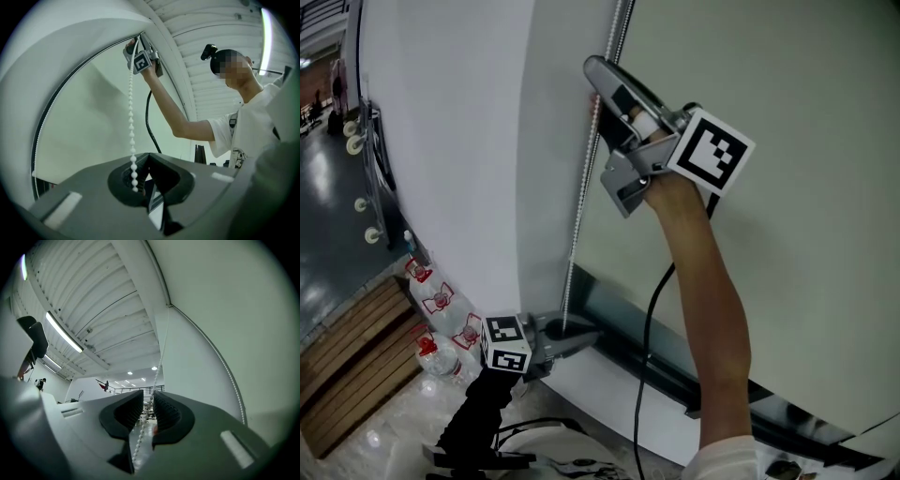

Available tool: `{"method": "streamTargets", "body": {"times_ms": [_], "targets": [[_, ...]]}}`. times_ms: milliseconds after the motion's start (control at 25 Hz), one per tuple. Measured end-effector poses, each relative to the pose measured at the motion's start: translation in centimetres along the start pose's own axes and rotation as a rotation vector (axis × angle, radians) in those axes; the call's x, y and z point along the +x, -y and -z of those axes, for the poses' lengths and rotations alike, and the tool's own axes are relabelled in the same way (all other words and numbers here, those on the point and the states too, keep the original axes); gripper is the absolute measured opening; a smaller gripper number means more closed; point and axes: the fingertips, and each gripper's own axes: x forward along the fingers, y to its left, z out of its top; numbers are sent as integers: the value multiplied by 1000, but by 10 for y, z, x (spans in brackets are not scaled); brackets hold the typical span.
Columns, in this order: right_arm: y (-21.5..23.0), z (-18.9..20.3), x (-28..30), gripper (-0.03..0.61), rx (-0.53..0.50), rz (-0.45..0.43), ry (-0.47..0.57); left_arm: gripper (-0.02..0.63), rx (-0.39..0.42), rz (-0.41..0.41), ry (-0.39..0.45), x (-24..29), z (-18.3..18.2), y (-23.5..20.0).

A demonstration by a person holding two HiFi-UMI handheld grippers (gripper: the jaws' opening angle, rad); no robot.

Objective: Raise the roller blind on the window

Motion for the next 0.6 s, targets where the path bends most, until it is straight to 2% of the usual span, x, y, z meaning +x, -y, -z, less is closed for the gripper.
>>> {"method": "streamTargets", "body": {"times_ms": [80, 200, 440, 600], "targets": [[0, -1, 0, 20, 10, 7, 6, -2, -4, -2, 1, 0, 0, 0], [-2, -2, -4, 15, 31, 17, 17, -2, 0, 2, -4, -1, 1, 1], [-15, -2, -15, 14, -16, 0, 11, -2, -15, -1, 0, -3, 3, 2], [-15, 20, -25, 13, 13, 3, -17, -2, -13, 3, -2, -2, 3, 1]]}}
